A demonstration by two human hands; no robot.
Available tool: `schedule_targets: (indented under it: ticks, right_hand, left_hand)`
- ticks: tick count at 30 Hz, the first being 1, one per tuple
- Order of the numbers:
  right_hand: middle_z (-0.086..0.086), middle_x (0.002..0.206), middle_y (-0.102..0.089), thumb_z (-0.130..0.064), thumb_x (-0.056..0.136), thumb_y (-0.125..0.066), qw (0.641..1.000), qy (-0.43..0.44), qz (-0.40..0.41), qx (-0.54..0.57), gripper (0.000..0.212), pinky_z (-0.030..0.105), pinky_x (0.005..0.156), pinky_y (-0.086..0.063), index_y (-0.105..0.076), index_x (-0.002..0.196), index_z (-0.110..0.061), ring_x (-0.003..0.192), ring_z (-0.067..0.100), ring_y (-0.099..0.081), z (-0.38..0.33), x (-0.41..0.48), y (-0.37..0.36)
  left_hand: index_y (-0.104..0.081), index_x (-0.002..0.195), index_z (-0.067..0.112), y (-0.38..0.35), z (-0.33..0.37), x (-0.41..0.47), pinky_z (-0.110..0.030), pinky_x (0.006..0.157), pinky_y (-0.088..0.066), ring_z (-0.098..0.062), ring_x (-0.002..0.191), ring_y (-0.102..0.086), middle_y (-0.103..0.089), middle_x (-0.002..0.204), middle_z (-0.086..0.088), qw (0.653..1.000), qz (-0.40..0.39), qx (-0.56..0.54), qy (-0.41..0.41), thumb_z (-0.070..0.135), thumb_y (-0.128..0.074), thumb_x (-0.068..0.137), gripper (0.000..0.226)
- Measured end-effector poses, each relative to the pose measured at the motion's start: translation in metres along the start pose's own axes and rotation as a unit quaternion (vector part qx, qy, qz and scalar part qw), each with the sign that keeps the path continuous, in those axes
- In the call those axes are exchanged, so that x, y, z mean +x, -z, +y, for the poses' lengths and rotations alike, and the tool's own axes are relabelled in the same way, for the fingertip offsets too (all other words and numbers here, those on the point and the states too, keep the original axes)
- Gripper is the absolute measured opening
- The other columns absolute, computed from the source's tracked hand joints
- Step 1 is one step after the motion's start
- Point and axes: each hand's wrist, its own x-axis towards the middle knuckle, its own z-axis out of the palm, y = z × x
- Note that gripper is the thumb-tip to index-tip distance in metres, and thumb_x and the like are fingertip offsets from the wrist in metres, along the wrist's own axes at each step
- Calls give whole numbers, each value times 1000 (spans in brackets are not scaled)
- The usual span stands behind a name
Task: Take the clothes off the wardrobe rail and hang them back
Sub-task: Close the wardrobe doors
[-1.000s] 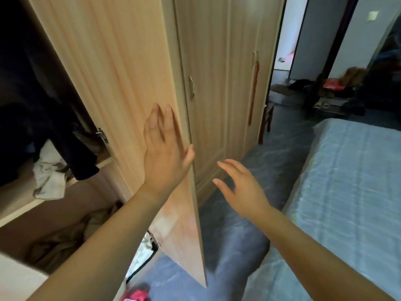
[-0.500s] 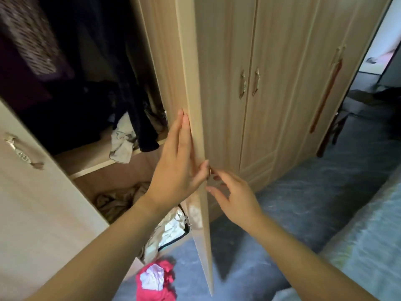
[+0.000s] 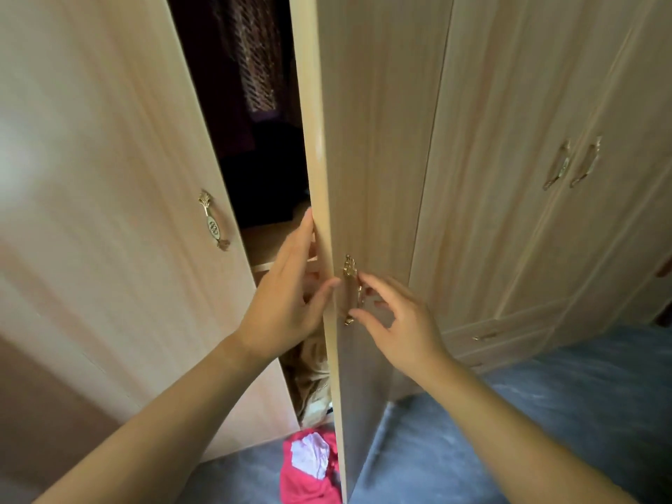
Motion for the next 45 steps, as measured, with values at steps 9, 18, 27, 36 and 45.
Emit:
schedule_targets:
  ticks: [9, 18, 27, 36, 45]
  right_hand:
    - [-3, 93, -67, -18, 78, -73, 1000, -15, 24, -7, 32, 38, 77, -53, -65, 108, -15, 84, 13, -64, -14, 69, -88]
    - [-3, 156, -6, -23, 76, -76, 996, 30, 22, -82, 82, 10, 110, -16, -30, 144, -26, 143, 6, -10, -9, 120, -131]
    - [-4, 156, 10, -49, 77, -66, 980, 62, 25, -185, 81, 36, 113, -22, -21, 144, -38, 145, 24, -6, 15, 159, -158]
    - [7, 155, 2, -46, 75, -69, 968, 46, 82, -234, 84, 52, 109, -30, -22, 144, -34, 141, 38, -11, 49, 208, -135]
    - [15, 151, -12, -49, 69, -73, 943, 66, 137, -296, 87, 54, 103, -35, -30, 141, -29, 138, 36, -14, 63, 222, -156]
  left_hand:
    - [-15, 148, 5, 65, -90, 20, -27, 106, -40, -23, 138, -31, -20, 151, -12, 985, 31, 155, -76, 13, -64, 87, 78]
    - [-29, 142, -5, 94, -153, 49, -46, 112, -30, -33, 142, -21, -15, 153, -14, 932, 67, 328, -138, 17, -67, 84, 73]
    - [-28, 146, 6, 89, -191, 86, -44, 116, -18, -24, 146, -9, -15, 155, -11, 871, 78, 462, -149, 23, -55, 92, 63]
    - [-22, 148, 5, 78, -216, 104, -44, 116, -16, -29, 144, -14, -15, 156, -13, 837, 94, 529, -107, 43, -46, 94, 70]
    - [-17, 149, 6, 70, -238, 117, -41, 119, -3, -28, 146, -4, 0, 159, -11, 805, 111, 576, -88, 50, -38, 95, 73]
